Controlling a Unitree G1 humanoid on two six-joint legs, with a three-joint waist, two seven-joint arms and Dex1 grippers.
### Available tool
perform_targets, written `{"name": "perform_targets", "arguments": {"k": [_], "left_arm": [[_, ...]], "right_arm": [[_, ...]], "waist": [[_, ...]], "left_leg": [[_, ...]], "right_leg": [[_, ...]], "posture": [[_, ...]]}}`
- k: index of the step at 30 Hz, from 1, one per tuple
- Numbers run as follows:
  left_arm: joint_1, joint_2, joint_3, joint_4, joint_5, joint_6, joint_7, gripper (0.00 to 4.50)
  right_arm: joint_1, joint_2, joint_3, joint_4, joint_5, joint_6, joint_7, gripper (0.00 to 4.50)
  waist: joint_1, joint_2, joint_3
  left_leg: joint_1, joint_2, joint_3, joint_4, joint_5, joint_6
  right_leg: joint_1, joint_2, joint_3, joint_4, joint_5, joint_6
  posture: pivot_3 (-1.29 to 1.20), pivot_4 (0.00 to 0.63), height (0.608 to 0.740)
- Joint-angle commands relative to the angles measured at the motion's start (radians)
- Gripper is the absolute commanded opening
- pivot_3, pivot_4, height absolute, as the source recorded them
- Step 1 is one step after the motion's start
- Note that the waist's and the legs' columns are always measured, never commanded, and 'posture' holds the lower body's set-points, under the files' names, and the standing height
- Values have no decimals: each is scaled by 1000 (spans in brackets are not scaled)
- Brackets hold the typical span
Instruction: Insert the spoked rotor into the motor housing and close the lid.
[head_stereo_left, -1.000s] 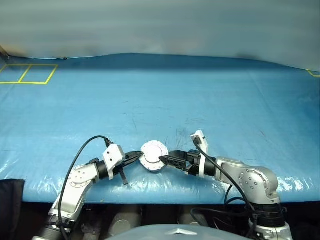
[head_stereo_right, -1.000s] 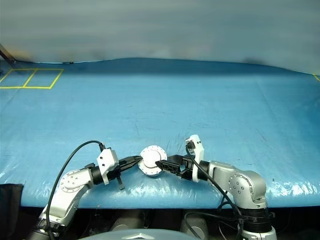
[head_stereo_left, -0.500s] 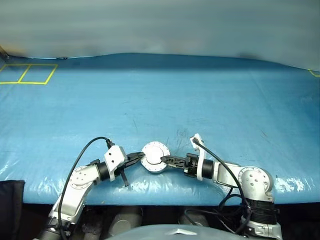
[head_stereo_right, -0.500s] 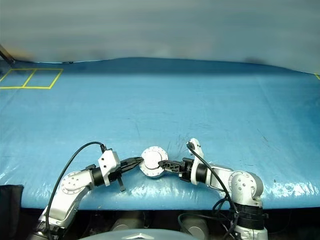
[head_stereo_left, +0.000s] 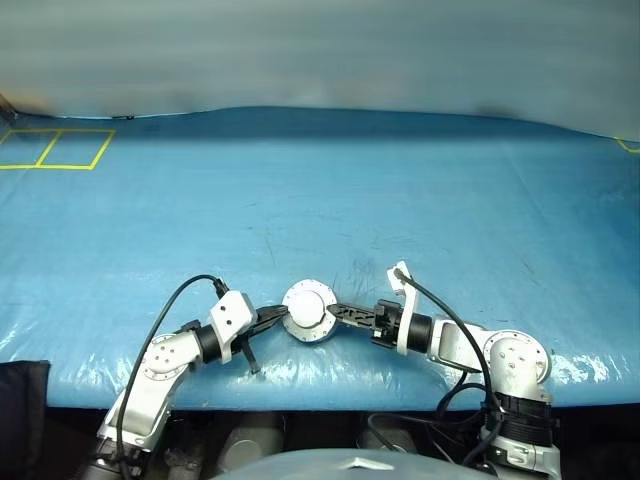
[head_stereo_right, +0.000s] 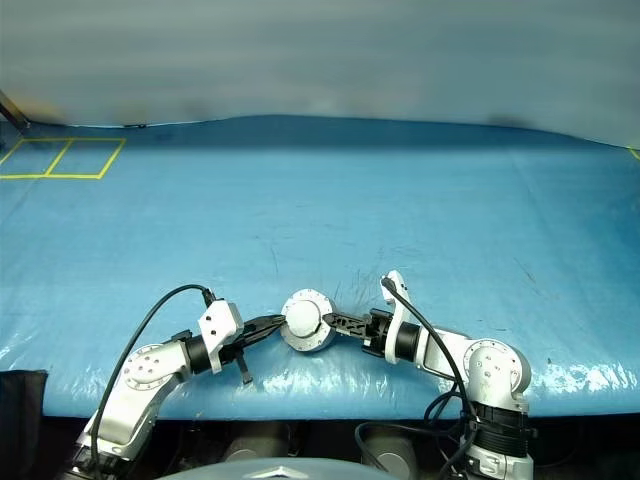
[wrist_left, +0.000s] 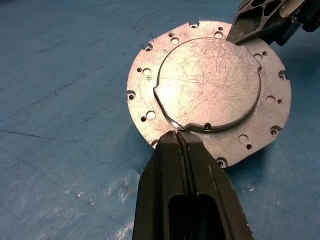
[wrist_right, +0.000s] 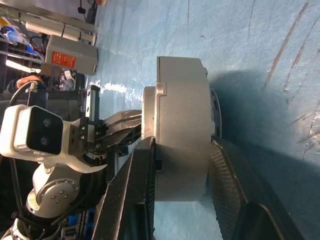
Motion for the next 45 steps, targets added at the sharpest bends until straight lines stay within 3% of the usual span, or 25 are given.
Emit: {"name": "perform_targets", "arguments": {"k": [1, 4, 8, 11, 22, 23, 30, 45], "left_arm": [[5, -85, 37, -131, -183, 95, 35, 0], [23, -122, 120, -171, -335, 184, 40, 0], [50, -122, 167, -175, -392, 255, 51, 0], [61, -167, 205, -154, -448, 246, 65, 574], [58, -265, 296, -108, -770, 424, 66, 4305], [58, -268, 304, -104, -803, 449, 67, 4444], [64, -301, 359, -74, -942, 534, 90, 4444], [42, -314, 337, -59, -963, 613, 86, 4444]], "right_arm": [[-34, 59, -19, 0, 68, -15, -13, 1152], [-54, 96, -51, 21, 85, -39, -39, 1152], [-76, 144, -95, 39, 144, -74, -76, 1152], [-87, 173, -118, 45, 204, -95, -94, 1152], [-113, 216, -86, 67, 337, -189, -168, 1152], [-116, 216, -81, 68, 351, -193, -172, 1152], [-118, 194, -27, 66, 437, -206, -189, 1152], [-96, 136, 68, 53, 526, -274, -217, 1152]], "waist": [[-2, 1, 1], [-14, 1, 1], [-25, 1, 1], [-26, 1, 2], [-34, 2, 2], [-35, 2, 2], [-37, 2, 2], [-37, 2, 2]], "left_leg": [[0, 0, 0, 0, 0, 0], [-3, 1, 0, 1, 0, 0], [-3, 1, 0, 0, 0, 0], [-3, 0, 1, 0, -1, 1], [-4, 0, 2, 0, -1, 1], [-4, 0, 2, 0, -1, 1], [-4, 0, 2, 0, -1, 1], [-4, 0, 3, 0, -1, 1]], "right_leg": [[0, 0, 0, 0, 0, 1], [-2, 1, 0, 0, 0, 1], [-2, 1, 0, 1, 2, -4], [-1, 1, 1, 0, 2, -4], [-1, 2, 2, 0, 3, -4], [-2, 2, 2, 0, 3, -4], [-1, 2, 3, 0, 3, -4], [-1, 2, 5, 0, 2, -5]], "posture": [[0, 150, 740], [0, 150, 740], [0, 150, 740], [0, 150, 740], [0, 150, 740], [0, 150, 740], [0, 150, 740], [0, 150, 740]]}}
